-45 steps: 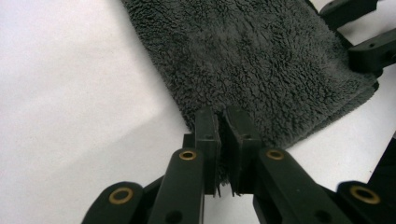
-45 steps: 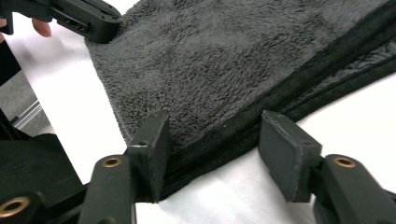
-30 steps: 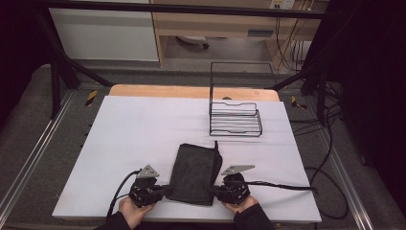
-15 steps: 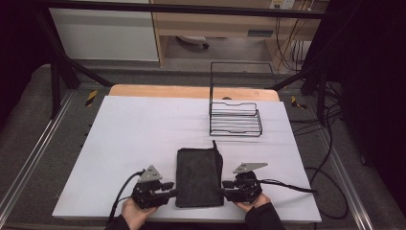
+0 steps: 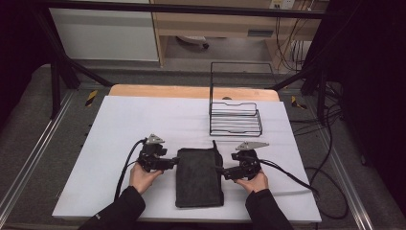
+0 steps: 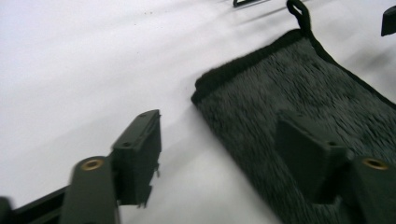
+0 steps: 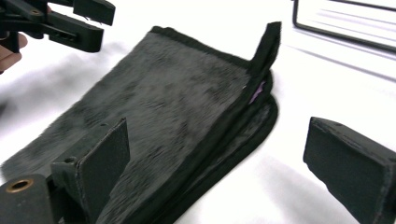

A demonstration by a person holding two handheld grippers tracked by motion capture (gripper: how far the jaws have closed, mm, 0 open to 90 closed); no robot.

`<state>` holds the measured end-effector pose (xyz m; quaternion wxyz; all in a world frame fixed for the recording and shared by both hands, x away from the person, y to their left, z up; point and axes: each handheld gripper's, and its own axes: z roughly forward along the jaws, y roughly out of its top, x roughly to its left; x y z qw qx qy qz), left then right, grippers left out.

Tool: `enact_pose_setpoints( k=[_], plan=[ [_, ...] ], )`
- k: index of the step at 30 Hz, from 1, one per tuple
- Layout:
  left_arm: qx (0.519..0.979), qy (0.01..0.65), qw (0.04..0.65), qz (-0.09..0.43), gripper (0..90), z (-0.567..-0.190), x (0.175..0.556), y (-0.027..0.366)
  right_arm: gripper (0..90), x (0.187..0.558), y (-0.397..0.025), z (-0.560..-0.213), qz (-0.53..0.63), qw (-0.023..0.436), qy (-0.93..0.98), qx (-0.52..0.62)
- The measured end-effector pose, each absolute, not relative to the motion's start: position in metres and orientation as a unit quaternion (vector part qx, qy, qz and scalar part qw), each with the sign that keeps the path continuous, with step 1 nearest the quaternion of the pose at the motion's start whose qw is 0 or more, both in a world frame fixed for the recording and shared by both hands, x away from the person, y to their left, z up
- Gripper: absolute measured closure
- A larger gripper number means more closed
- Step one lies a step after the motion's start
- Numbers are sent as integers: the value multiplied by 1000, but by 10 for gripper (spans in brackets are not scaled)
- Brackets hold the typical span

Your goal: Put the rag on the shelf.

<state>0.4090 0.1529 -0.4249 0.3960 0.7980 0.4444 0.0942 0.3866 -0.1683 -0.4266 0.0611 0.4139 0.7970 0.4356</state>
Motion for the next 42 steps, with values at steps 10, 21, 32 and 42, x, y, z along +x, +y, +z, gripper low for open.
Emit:
enact_pose_setpoints(
  k=[10,21,32,42],
  plan=[
    [805,456,371,76,641,-441,421,137,118,415,-163,-440,405,71,793,449],
    [799,466,378,45,737,-446,422,137,275,432,-151,-452,405,59,782,470],
    [791,469,391,48,777,-448,418,136,563,423,-144,-452,404,39,775,485],
    [791,466,393,49,812,-449,418,135,781,426,-143,-453,410,-18,763,500]
  ],
)
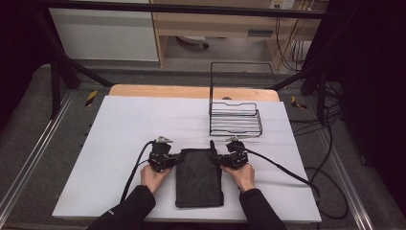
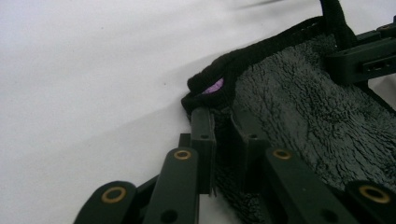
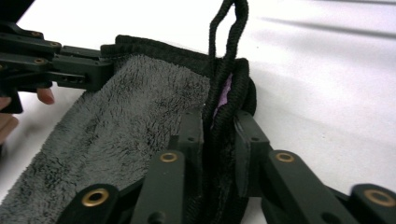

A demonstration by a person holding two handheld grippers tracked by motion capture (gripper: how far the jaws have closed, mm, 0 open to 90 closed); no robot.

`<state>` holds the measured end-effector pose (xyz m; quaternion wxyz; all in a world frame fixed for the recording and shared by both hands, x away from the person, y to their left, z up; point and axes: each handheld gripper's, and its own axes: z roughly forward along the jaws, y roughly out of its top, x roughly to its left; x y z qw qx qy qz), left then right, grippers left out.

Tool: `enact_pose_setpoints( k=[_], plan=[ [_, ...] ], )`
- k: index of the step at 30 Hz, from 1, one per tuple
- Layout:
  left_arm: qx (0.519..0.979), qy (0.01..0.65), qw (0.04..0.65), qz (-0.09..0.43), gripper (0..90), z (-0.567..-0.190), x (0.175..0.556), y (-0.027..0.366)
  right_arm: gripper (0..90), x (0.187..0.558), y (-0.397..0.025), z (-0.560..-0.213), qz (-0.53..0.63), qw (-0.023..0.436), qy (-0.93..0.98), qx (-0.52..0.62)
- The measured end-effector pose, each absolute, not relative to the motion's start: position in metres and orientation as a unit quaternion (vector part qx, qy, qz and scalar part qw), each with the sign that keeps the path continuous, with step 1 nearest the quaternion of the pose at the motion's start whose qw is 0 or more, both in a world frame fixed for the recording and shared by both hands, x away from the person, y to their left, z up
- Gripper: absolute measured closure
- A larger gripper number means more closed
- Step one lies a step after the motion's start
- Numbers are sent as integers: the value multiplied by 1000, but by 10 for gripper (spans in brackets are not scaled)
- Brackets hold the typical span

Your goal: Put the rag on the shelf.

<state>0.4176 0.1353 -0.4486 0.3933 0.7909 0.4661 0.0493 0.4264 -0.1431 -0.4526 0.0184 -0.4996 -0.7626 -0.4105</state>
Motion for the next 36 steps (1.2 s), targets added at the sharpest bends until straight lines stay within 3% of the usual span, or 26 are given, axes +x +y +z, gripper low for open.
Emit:
enact_pose_setpoints(
  k=[6,17,28,36],
  plan=[
    [781,471,408,49,840,-446,416,138,805,429,-150,-454,-430,42,-751,-500],
    [766,435,467,76,841,-418,399,143,808,416,-158,-431,-481,30,-739,-470],
    [754,401,508,111,841,-390,383,149,807,398,-157,-398,-514,-50,-752,-410],
    [744,377,534,138,841,-369,370,145,808,389,-163,-379,-539,-76,-741,-393]
  ],
)
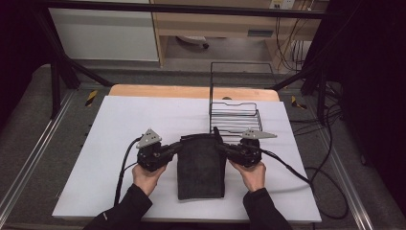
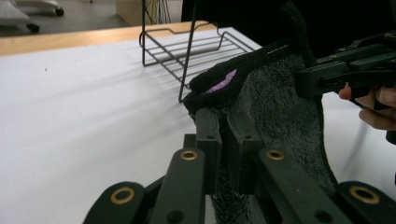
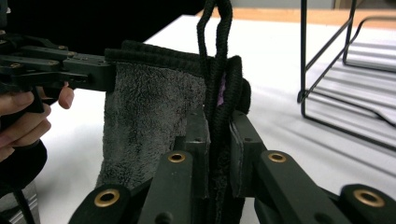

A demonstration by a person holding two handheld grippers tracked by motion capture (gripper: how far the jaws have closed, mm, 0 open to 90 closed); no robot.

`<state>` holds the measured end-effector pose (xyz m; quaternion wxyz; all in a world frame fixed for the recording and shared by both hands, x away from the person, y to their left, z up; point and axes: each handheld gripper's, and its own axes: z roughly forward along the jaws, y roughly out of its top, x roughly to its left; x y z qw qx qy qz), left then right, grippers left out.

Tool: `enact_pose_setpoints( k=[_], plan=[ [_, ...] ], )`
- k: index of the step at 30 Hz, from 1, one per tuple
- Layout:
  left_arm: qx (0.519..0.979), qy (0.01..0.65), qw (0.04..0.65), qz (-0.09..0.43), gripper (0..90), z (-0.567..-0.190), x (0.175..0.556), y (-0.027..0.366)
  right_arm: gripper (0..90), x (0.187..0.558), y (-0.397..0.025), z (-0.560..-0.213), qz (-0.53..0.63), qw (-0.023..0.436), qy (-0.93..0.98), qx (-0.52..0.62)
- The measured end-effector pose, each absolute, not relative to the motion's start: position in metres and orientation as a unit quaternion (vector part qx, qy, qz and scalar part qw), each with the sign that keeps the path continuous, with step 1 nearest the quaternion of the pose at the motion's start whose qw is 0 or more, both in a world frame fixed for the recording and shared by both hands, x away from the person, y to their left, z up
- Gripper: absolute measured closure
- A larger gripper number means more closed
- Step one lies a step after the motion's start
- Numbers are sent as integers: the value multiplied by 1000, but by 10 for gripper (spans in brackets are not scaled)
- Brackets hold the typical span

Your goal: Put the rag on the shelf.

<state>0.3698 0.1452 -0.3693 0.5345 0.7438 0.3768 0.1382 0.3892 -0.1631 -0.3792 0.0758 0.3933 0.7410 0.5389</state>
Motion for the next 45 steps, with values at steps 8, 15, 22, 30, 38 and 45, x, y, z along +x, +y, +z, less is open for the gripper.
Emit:
enact_pose_setpoints(
  k=[8,15,22,30,38,45],
  plan=[
    [739,365,546,148,841,-359,365,142,809,381,-167,-366,550,108,739,375],
    [731,355,563,151,841,-347,364,136,810,371,-173,-351,557,138,735,361],
    [722,344,580,154,841,-336,367,129,811,366,-183,-332,568,171,721,357],
    [719,331,589,163,842,-321,370,122,815,365,-186,-319,578,188,712,352],
    [705,324,607,170,843,-304,374,116,816,362,-189,-303,585,218,700,348],
    [685,314,631,183,843,-279,379,108,815,360,-193,-281,604,255,675,339]
  ],
)
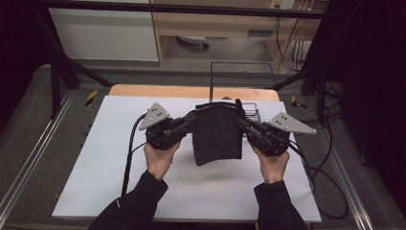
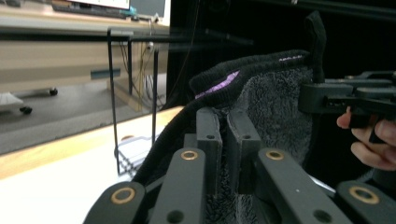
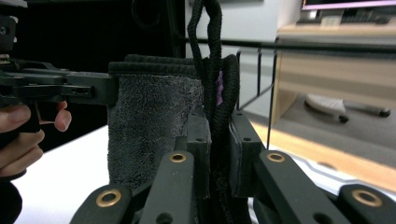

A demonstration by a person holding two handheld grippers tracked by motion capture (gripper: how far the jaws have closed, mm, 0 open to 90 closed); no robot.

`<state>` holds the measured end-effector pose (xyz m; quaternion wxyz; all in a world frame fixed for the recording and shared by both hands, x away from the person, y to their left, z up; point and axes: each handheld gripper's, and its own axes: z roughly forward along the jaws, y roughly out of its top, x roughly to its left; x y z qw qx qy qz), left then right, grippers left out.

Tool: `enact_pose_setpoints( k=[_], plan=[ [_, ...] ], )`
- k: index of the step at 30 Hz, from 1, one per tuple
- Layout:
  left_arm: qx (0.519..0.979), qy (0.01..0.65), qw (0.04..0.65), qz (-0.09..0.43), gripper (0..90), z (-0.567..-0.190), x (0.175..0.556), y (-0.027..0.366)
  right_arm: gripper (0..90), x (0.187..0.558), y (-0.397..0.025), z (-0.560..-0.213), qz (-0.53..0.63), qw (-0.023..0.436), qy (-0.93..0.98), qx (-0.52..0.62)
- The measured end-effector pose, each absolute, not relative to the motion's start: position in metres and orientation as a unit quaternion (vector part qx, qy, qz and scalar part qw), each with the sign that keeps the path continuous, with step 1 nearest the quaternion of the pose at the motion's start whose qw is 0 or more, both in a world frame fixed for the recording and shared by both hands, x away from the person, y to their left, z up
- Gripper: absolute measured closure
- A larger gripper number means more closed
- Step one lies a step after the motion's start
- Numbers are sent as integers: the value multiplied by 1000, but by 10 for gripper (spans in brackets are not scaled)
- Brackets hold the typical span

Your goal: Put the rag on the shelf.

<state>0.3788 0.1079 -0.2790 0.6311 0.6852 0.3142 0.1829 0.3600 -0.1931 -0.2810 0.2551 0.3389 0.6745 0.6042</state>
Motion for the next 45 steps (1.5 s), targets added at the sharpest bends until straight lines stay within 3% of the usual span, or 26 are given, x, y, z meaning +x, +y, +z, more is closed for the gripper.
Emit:
enact_pose_setpoints(
  k=[27,45],
  plan=[
    [645,278,668,246,843,-165,414,66,816,378,-213,-180,632,363,606,318],
    [640,262,672,267,843,-107,454,35,815,418,-227,-134,642,396,575,318]
  ],
)
